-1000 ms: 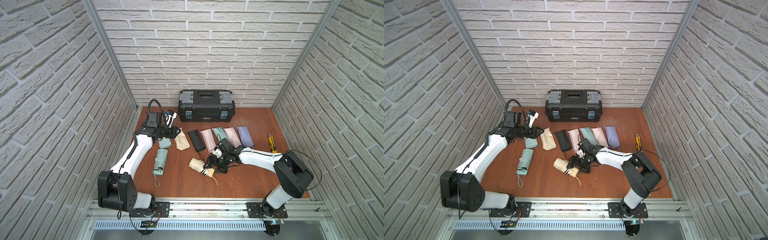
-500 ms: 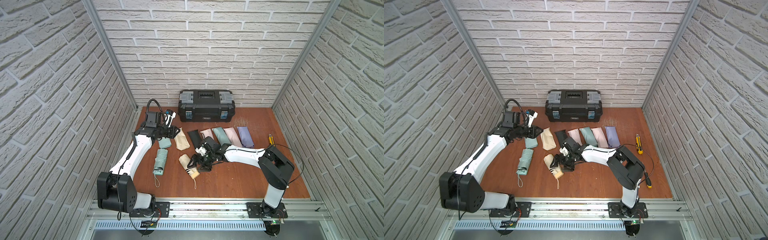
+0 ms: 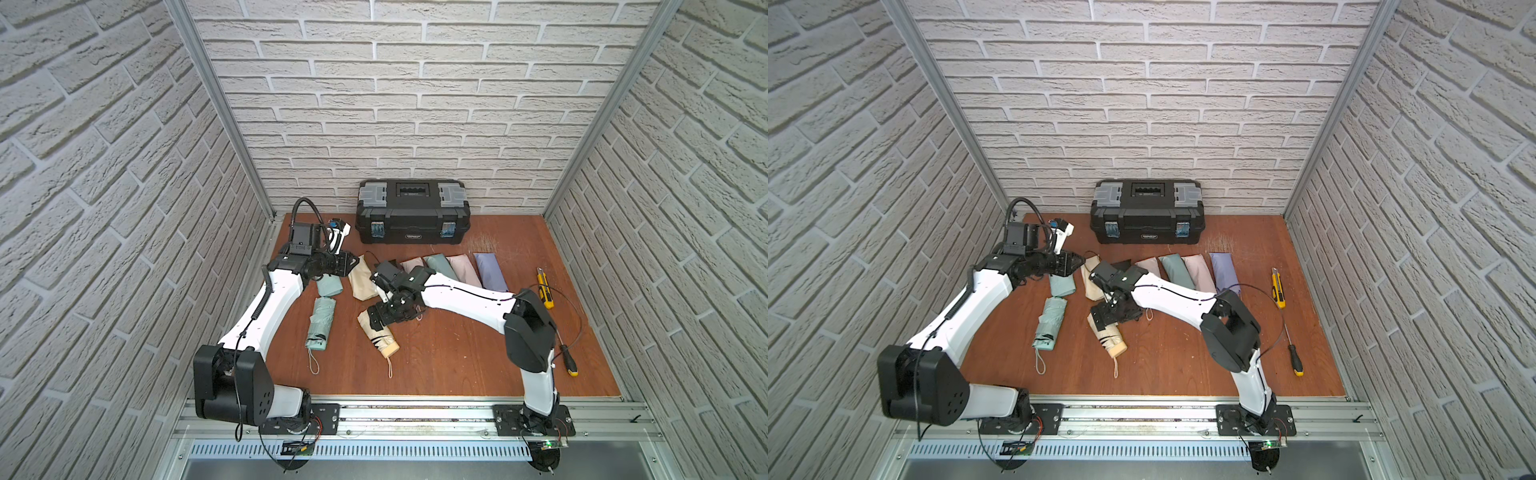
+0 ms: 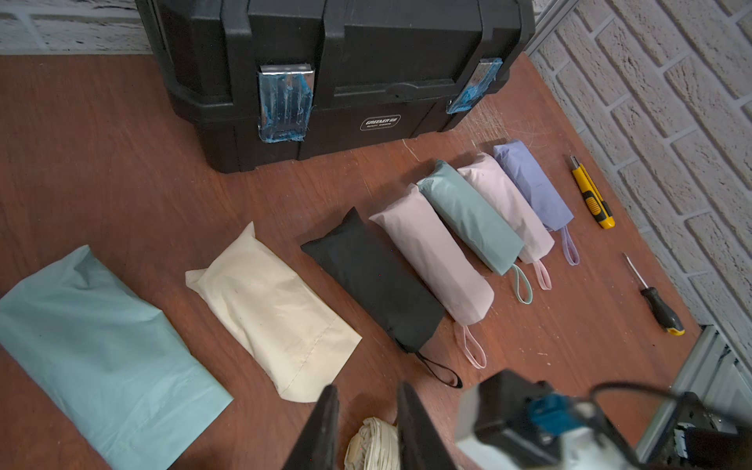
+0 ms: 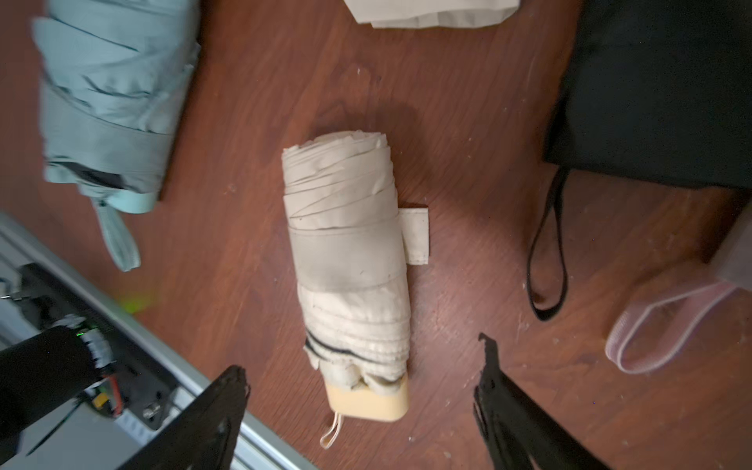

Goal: Take umbrellas out of sleeves
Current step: Move the umbrella to the center of the board.

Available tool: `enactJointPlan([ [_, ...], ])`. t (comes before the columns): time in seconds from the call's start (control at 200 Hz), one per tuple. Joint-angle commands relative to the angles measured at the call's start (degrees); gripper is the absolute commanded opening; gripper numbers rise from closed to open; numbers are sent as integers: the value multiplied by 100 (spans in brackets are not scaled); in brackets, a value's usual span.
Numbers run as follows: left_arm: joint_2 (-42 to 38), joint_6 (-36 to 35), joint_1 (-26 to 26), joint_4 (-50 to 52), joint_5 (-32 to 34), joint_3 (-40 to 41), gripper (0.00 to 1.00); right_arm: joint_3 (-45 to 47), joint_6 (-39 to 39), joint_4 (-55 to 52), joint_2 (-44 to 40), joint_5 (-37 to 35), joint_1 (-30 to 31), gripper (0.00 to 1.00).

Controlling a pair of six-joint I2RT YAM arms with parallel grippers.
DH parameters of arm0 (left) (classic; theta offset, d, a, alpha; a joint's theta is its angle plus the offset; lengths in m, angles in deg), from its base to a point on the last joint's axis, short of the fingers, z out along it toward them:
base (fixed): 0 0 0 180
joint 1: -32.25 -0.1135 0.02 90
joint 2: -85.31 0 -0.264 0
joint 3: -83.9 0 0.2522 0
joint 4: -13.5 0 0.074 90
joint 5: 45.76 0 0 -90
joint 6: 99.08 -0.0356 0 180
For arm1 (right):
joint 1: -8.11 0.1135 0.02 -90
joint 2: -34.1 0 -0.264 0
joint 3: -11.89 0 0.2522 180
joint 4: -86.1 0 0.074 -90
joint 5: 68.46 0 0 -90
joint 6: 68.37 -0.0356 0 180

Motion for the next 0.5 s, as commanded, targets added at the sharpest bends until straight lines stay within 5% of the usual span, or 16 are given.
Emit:
enactJointPlan([
  [0.0,-125,-30,-40,-90,-54,35,28,-274,296,-580,300,-639,160,90],
  [0.495,-119,-20,-62,-90,-93,21,27,-848,121,-577,919,-734,629,88],
])
